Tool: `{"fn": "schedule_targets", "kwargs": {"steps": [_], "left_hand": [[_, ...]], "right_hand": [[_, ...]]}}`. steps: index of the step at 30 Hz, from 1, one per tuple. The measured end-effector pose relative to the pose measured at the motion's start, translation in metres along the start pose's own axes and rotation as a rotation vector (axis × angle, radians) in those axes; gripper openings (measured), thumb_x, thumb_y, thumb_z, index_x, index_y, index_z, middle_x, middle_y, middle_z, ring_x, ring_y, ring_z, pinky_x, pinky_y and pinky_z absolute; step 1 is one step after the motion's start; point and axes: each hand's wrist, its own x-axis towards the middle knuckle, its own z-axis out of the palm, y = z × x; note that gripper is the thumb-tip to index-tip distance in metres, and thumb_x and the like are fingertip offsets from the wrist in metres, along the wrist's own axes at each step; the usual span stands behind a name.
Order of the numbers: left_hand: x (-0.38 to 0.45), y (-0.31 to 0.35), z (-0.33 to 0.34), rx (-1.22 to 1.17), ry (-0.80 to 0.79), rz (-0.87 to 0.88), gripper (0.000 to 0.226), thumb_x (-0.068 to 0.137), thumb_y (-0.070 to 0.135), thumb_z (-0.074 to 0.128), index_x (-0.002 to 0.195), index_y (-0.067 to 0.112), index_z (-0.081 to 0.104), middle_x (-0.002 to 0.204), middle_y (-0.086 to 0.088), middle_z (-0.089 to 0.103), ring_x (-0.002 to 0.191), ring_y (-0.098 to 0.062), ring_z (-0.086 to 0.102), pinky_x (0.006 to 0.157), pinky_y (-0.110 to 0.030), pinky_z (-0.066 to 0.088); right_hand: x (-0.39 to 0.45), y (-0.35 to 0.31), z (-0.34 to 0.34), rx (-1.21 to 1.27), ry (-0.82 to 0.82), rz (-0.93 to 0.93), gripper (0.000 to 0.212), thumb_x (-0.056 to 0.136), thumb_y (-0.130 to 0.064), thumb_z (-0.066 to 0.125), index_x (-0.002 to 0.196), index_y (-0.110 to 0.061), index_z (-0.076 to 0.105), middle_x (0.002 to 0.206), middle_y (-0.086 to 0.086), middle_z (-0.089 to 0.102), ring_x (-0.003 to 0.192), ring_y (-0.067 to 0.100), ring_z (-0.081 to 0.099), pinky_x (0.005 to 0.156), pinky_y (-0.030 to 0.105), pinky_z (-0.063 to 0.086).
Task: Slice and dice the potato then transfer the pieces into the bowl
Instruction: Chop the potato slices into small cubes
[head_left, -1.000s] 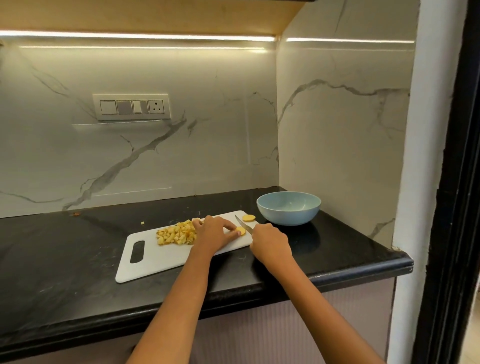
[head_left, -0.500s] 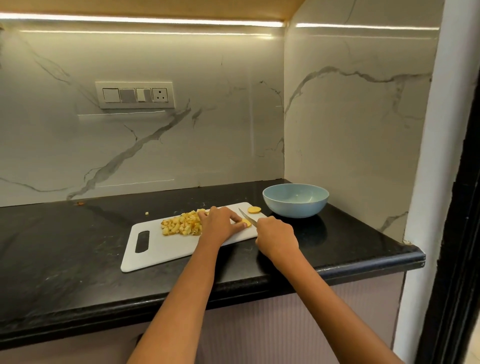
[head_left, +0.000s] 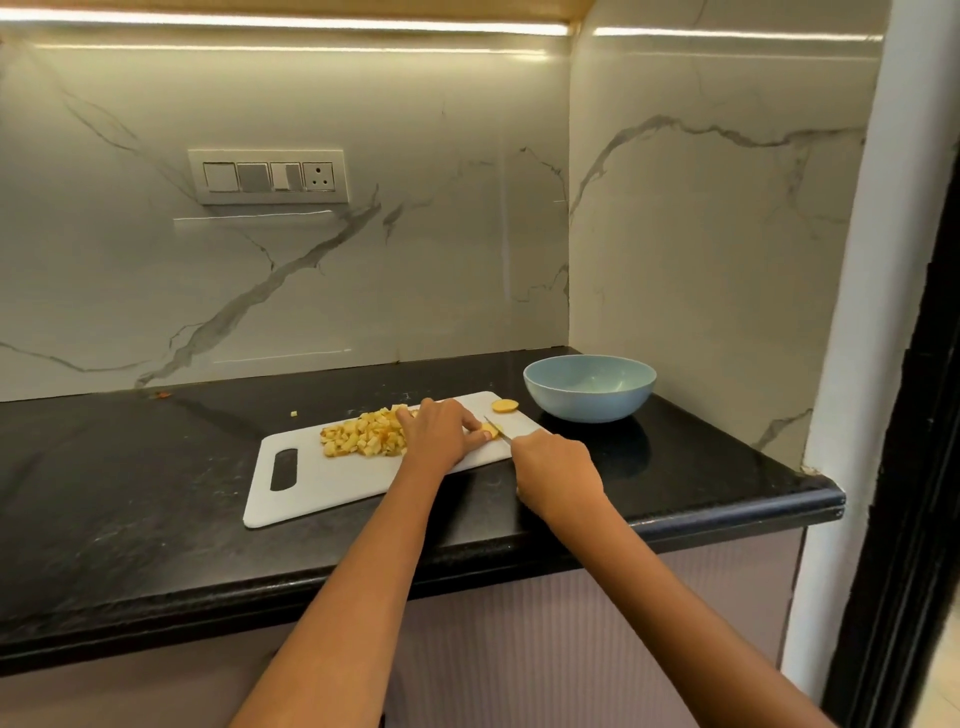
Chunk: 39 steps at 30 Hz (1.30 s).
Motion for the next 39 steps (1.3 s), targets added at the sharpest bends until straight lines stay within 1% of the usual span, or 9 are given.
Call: {"fn": "schedule_targets", "kwargs": {"steps": [6,10,13,16,24,27,31,36,39], "left_hand": [[-0.002,-0.003,0.006,-0.056,0.037,-0.010,0.026,0.088,0.046,0.055,0.106,0.032,0.069,0.124,0.007,0.061,0.126,-0.019,0.039,0.108,-0.051,0.013],[-0.002,-0.003,0.006,-0.048,0.052,-0.007,0.025,0.090,0.043,0.054,0.109,0.033,0.067,0.124,0.006,0.060,0.124,-0.018,0.040,0.105,-0.047,0.018],[-0.002,-0.003,0.005,-0.047,0.108,-0.004,0.026,0.092,0.039,0.053,0.114,0.030,0.065,0.123,0.005,0.060,0.120,-0.017,0.043,0.100,-0.041,0.023],[-0.002,-0.003,0.005,-0.046,0.142,0.007,0.024,0.089,0.039,0.057,0.109,0.029,0.067,0.118,0.008,0.062,0.115,-0.015,0.045,0.097,-0.039,0.024],[-0.003,0.001,-0.001,-0.033,0.080,-0.032,0.020,0.088,0.038,0.060,0.102,0.030,0.070,0.119,0.005,0.062,0.121,-0.018,0.045,0.106,-0.047,0.020],[-0.004,0.002,-0.003,0.030,0.075,-0.013,0.019,0.087,0.040,0.059,0.101,0.034,0.070,0.118,0.006,0.062,0.118,-0.017,0.046,0.104,-0.045,0.025],[-0.006,0.002,-0.005,0.046,0.075,-0.025,0.019,0.087,0.042,0.059,0.101,0.035,0.070,0.117,0.005,0.063,0.117,-0.018,0.047,0.105,-0.045,0.027],[-0.004,0.001,-0.003,0.029,0.077,-0.025,0.022,0.087,0.044,0.058,0.102,0.033,0.070,0.118,0.005,0.062,0.118,-0.018,0.046,0.103,-0.046,0.025],[-0.007,0.001,-0.001,0.006,0.091,-0.033,0.020,0.088,0.041,0.058,0.102,0.032,0.070,0.118,0.006,0.063,0.119,-0.018,0.045,0.103,-0.044,0.023]], "right_hand": [[0.011,0.003,0.001,0.099,0.003,0.076,0.025,0.098,-0.013,0.043,0.120,-0.008,0.053,0.116,0.011,0.057,0.099,0.022,0.059,0.072,0.027,0.041],[0.008,0.007,0.002,0.207,0.009,0.157,0.024,0.096,-0.015,0.046,0.117,-0.008,0.054,0.110,0.010,0.058,0.093,0.021,0.060,0.067,0.025,0.040],[0.007,0.005,0.004,0.211,0.015,0.140,0.024,0.097,-0.016,0.046,0.118,-0.009,0.055,0.109,0.009,0.059,0.093,0.020,0.060,0.070,0.026,0.042],[0.007,0.003,0.004,0.195,0.020,0.118,0.024,0.097,-0.017,0.047,0.119,-0.010,0.055,0.109,0.009,0.060,0.092,0.019,0.061,0.072,0.025,0.044],[0.008,0.001,0.001,0.138,-0.006,0.065,0.028,0.097,-0.015,0.046,0.124,-0.008,0.053,0.114,0.011,0.058,0.096,0.021,0.060,0.074,0.027,0.044],[0.014,-0.006,0.000,0.098,0.001,0.061,0.026,0.098,-0.011,0.045,0.122,-0.007,0.053,0.115,0.011,0.059,0.099,0.022,0.060,0.074,0.027,0.043],[0.013,-0.014,-0.002,0.067,-0.011,0.027,0.028,0.098,-0.008,0.043,0.125,-0.007,0.051,0.118,0.011,0.058,0.103,0.024,0.060,0.083,0.031,0.045],[-0.001,-0.010,0.002,0.019,0.015,0.002,0.027,0.099,-0.007,0.039,0.122,-0.007,0.053,0.117,0.011,0.058,0.103,0.024,0.060,0.079,0.030,0.045],[0.005,-0.006,0.001,0.071,0.011,0.042,0.026,0.098,-0.010,0.042,0.122,-0.007,0.053,0.117,0.011,0.058,0.101,0.023,0.060,0.078,0.029,0.046]]}}
